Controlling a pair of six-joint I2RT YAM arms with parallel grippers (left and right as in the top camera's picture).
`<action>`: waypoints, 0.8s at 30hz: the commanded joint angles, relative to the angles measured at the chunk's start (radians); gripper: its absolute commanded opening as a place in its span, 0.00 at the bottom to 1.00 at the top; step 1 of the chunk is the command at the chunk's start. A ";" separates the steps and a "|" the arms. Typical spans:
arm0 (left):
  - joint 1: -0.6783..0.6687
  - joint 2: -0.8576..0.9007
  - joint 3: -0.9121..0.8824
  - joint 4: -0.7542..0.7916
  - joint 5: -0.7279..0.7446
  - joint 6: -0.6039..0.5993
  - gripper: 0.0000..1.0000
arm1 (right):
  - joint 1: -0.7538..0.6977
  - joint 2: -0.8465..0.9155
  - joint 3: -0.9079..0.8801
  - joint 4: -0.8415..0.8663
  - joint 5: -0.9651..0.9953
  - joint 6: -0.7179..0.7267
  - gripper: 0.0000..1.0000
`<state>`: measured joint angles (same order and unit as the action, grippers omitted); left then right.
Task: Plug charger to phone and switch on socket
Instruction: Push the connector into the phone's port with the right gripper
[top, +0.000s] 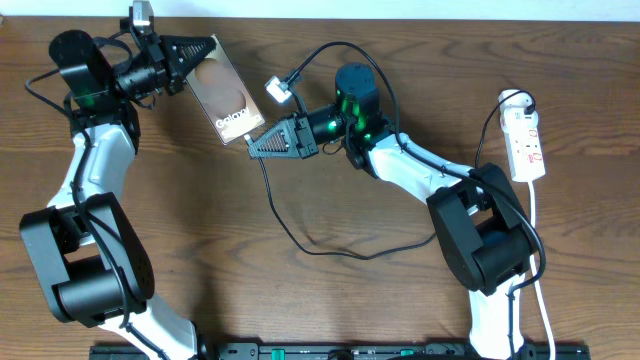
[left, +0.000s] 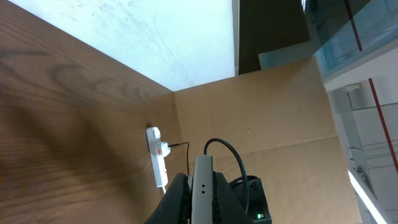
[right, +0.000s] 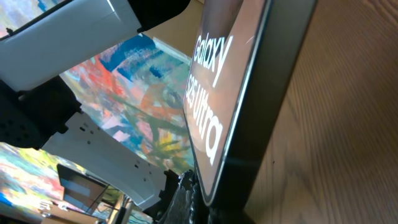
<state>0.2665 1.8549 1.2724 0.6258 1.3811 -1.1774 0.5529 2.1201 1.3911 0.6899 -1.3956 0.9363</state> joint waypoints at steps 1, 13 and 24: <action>-0.004 -0.027 0.001 0.004 0.049 -0.003 0.07 | -0.005 -0.001 0.004 0.004 0.055 0.021 0.01; -0.004 -0.027 0.001 0.004 0.067 0.018 0.07 | -0.005 -0.001 0.004 0.011 0.057 0.028 0.01; -0.004 -0.027 0.001 0.004 0.076 0.019 0.08 | -0.005 -0.001 0.004 0.026 0.062 0.037 0.01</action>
<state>0.2668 1.8549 1.2724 0.6258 1.3823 -1.1702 0.5529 2.1201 1.3907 0.7002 -1.3956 0.9611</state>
